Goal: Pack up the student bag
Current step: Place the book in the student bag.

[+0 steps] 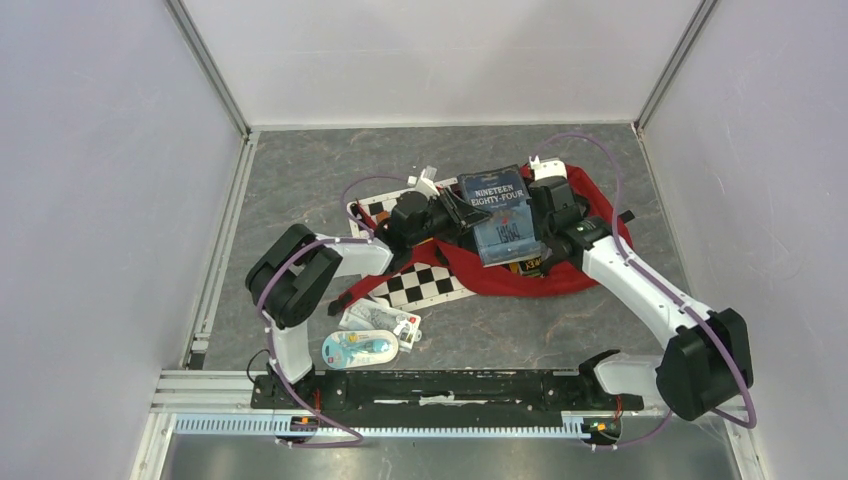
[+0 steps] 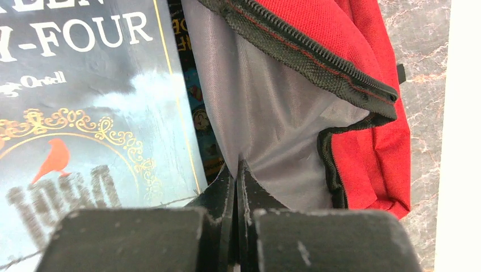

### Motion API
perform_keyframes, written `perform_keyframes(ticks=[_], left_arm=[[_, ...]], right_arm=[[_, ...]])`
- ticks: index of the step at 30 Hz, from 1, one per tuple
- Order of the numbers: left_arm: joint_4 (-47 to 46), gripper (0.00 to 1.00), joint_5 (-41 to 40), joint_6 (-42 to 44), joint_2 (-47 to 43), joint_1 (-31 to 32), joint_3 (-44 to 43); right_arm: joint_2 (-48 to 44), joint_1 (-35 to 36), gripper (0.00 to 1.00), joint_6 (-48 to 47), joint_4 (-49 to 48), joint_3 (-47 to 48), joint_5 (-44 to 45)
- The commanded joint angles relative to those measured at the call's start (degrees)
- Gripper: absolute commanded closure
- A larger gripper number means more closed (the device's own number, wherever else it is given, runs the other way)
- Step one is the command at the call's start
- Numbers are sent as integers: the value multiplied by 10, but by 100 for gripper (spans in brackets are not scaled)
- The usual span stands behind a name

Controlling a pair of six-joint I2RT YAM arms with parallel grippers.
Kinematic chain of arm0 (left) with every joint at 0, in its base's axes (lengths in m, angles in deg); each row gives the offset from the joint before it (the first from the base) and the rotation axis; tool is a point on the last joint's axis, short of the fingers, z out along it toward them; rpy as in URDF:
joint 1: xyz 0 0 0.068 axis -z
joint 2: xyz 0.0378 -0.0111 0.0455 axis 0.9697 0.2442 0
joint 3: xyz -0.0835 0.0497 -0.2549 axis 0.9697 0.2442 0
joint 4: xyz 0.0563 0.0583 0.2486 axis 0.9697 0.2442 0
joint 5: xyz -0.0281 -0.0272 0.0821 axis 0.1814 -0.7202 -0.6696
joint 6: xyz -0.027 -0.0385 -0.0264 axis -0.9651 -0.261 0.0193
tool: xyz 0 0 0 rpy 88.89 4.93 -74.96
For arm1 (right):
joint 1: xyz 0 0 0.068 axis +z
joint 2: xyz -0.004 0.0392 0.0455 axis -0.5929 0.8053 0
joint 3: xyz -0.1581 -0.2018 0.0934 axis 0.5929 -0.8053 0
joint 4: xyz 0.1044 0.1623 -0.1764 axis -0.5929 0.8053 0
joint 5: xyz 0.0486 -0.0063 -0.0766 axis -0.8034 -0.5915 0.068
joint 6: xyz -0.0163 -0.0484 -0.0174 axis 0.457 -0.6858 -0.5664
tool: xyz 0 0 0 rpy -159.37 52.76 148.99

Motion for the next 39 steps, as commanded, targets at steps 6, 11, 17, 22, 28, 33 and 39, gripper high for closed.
perform_keyframes(ticks=[6,11,17,22,28,33,39], left_arm=[[-21,98,-75,12,-29,1,53],[79,98,-92,27,-40,2,39],[68,98,-73,26,-9,13,-4],[81,98,-89,38,27,35,-70],[72,98,-116,42,77,55,-133],[89,98,-117,53,126,90,-193],[126,98,-119,73,150,98,-223]], right_arm=[[-49,3,100,26,-40,36,-16],[-50,2,100,18,-30,53,-17],[-52,3,100,14,-31,58,-20],[-52,3,100,16,-44,53,-43],[-44,3,100,17,-55,48,-78],[-36,3,100,24,-71,39,-95],[-27,3,100,27,-80,32,-100]])
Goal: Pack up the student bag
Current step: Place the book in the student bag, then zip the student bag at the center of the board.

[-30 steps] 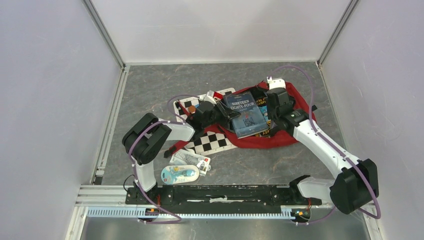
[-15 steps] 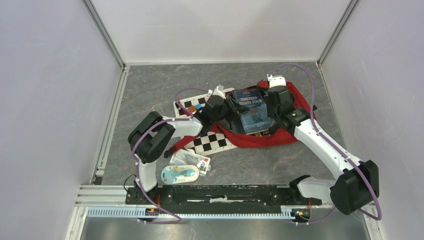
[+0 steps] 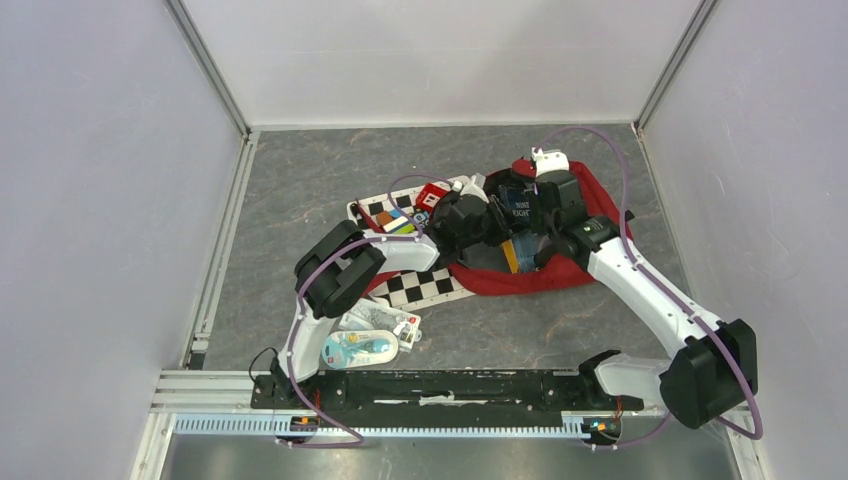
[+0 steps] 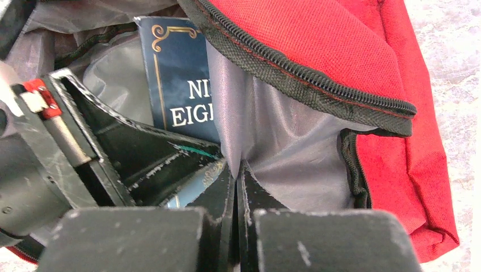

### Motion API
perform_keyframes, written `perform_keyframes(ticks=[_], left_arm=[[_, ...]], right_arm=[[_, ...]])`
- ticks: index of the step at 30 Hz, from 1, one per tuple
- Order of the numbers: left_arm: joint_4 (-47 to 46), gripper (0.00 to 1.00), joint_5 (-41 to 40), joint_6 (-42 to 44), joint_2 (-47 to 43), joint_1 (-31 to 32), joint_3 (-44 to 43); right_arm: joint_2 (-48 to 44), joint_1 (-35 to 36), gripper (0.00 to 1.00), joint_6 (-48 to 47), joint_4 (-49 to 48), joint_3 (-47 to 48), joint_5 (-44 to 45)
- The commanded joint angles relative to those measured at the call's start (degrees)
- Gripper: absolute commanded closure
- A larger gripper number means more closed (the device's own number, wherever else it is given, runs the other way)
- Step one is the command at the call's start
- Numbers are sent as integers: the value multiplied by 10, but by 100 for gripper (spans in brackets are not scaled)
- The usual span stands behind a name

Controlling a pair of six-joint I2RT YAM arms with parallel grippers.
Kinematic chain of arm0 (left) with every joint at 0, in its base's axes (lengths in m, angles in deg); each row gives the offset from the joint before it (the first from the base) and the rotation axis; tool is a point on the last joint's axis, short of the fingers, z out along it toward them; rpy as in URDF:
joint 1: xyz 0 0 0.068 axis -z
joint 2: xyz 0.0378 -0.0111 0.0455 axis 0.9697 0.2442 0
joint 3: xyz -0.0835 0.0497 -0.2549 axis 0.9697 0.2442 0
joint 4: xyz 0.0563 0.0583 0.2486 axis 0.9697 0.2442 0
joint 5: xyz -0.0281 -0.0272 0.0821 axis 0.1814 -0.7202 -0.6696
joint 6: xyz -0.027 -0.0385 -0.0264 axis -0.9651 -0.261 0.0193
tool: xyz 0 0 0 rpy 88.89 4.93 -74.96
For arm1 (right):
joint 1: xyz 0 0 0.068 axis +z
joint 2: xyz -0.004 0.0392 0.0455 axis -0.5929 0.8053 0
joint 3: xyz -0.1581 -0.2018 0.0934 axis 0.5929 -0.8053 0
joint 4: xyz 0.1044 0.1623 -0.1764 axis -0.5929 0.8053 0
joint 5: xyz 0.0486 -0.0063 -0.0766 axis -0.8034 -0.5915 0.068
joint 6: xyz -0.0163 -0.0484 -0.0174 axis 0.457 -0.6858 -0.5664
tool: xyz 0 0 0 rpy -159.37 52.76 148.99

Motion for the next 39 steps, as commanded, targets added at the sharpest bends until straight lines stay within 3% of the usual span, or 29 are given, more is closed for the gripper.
perform_keyframes(ticks=[1,3,5,10,14,18,21,26,32,39], left_arm=[[2,98,-9,51,6,7,-41],[15,89,-9,62,3,7,-41],[20,74,-7,76,-4,7,-38],[89,29,-7,164,-65,7,-22],[164,3,-16,241,-154,-1,27],[270,0,28,282,-238,-43,64],[359,0,74,315,-274,-97,67],[457,0,120,377,-321,-187,43],[472,0,127,415,-365,-279,48],[541,0,195,460,-349,-300,-9]], right_arm=[[1,3,100,16,-67,10,-34],[2,3,100,17,-69,7,-33],[1,3,100,17,-69,8,-32],[-18,3,65,7,-56,19,-26],[-38,3,34,-14,-26,47,-13],[-53,0,14,-37,11,85,7],[-53,-27,7,-44,30,104,-12],[-51,-156,6,-36,29,78,-146],[-66,-331,11,-10,-2,9,-325],[-87,-426,14,26,-77,-89,-475]])
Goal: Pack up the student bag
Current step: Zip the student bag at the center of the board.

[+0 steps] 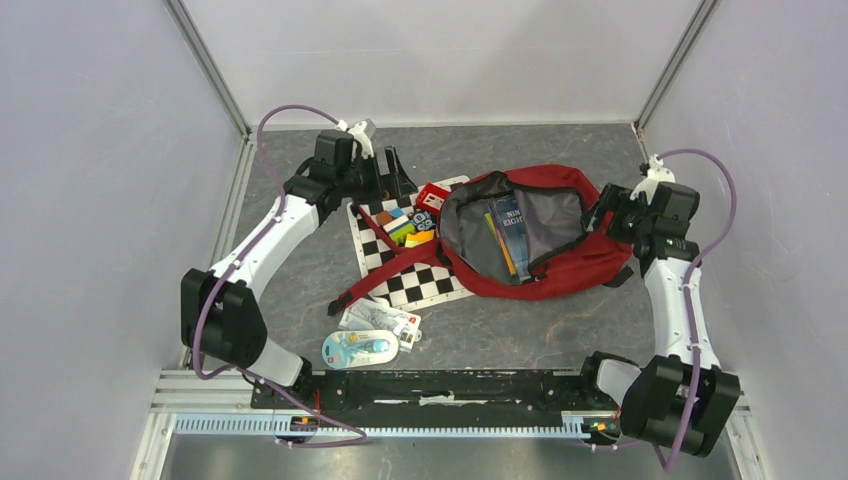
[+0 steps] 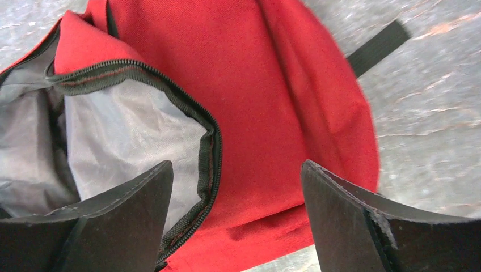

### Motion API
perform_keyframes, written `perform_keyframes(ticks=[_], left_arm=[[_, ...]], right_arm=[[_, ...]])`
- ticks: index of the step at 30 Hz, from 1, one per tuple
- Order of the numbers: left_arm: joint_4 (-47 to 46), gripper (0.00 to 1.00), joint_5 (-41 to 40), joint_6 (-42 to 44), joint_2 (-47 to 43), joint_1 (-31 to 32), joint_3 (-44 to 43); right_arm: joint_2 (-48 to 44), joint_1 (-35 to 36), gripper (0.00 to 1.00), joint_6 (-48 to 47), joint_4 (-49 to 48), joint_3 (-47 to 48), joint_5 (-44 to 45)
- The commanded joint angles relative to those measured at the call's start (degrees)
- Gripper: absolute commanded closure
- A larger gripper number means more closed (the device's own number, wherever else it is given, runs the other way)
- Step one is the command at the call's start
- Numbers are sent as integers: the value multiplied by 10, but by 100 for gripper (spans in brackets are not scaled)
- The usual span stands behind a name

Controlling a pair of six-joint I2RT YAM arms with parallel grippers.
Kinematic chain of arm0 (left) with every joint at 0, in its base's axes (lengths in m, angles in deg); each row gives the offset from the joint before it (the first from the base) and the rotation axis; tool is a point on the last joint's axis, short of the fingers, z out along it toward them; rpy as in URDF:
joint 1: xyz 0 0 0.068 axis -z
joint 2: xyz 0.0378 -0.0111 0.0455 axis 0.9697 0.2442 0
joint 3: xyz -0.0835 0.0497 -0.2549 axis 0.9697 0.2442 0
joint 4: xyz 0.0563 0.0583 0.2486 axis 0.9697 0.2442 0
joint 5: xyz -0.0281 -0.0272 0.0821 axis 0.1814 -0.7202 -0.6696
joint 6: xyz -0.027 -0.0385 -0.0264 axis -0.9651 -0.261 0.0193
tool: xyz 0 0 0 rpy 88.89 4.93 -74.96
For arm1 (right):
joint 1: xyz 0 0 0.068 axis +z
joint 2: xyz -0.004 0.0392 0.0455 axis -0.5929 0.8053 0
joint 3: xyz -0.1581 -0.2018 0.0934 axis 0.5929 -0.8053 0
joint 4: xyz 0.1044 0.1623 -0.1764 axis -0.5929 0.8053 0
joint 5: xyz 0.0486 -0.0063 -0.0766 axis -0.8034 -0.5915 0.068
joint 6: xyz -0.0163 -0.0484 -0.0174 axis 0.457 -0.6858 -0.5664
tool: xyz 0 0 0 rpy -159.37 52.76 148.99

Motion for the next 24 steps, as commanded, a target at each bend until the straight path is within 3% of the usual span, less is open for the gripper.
perform_keyframes(ticks=[1,8,16,18,24], left_arm=[[37,0,49,59,-8,3,-34],[35,0,55,61,-33,-3,-8],[46,0,45,71,-38,-3,-12],[48,0,38,74,-39,-3,-12],[48,0,37,74,-44,-4,-12]], right_arm=[[-3,-29,15,34,-72,-30,-136],[33,-33,24,80,-146,-59,-215],[72,-33,37,61,-145,-53,-213],[80,-33,45,64,-145,-56,-210],[65,-30,85,72,-144,-53,-197]])
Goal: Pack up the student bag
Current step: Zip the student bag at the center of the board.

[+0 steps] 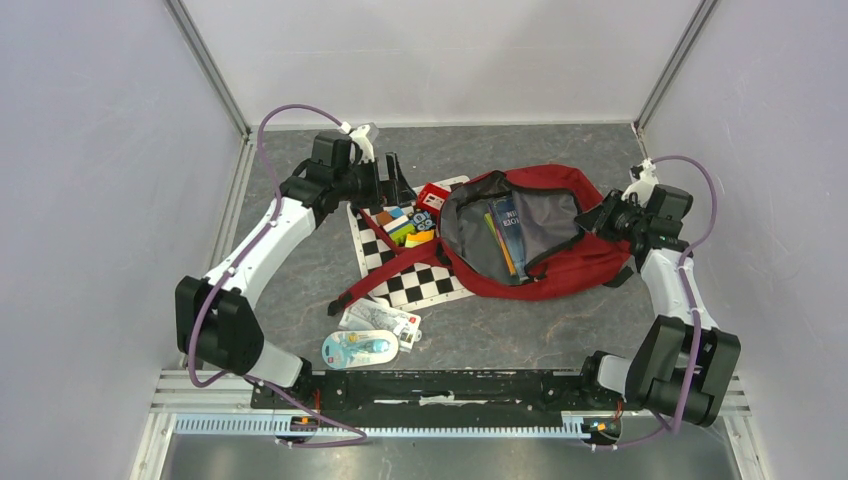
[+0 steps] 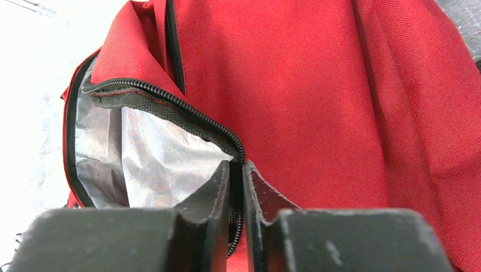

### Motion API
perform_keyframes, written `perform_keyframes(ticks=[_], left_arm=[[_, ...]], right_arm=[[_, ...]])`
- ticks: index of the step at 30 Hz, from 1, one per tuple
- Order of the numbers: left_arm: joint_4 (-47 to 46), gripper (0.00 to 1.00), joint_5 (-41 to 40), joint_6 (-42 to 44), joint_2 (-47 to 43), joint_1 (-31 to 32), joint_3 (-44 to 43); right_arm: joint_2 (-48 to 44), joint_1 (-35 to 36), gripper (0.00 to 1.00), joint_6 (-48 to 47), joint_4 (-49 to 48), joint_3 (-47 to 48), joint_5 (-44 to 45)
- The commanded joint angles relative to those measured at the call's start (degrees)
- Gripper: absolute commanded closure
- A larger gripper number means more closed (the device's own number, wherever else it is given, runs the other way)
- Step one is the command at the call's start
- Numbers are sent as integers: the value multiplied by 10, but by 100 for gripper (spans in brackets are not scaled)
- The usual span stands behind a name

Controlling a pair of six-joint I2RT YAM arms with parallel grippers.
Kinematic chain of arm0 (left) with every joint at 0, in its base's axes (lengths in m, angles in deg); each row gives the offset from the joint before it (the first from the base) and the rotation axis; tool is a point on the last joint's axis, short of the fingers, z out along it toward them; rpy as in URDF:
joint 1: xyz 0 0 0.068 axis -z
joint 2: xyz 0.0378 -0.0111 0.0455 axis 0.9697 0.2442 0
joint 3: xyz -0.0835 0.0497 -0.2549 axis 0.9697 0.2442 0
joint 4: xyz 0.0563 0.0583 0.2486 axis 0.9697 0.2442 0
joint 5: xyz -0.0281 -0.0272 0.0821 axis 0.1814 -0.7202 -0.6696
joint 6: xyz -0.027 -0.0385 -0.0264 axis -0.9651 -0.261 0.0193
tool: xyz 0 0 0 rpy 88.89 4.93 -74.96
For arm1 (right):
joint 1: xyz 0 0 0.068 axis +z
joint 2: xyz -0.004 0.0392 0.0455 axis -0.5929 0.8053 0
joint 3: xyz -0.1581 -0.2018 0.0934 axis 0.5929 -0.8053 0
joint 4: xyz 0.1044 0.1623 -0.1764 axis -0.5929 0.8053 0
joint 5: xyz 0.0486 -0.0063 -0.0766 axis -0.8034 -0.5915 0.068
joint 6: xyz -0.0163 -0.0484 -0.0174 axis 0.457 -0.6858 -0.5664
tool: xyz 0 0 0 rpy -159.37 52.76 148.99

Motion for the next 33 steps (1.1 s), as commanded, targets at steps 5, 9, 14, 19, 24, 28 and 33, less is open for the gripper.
perform_keyframes(ticks=[5,9,14,19,24,28,33], left_arm=[[1,0,3,24,-27,-4,-1],[0,0,4,23,-27,-4,-1],[-4,0,0,23,-25,-4,3],[-10,0,-6,23,-19,-4,8],[-28,0,6,23,-20,-3,17],[-59,0,24,27,-36,0,33],[-111,0,16,57,-68,26,68]], right_arm=[[-53,41,100,-1,-2,35,42],[-72,125,100,-2,2,61,99],[-65,257,100,19,-30,69,151],[-37,381,100,36,-79,49,213],[8,466,91,37,-81,58,258],[25,507,73,17,-60,83,277],[14,514,34,2,-13,108,311]])
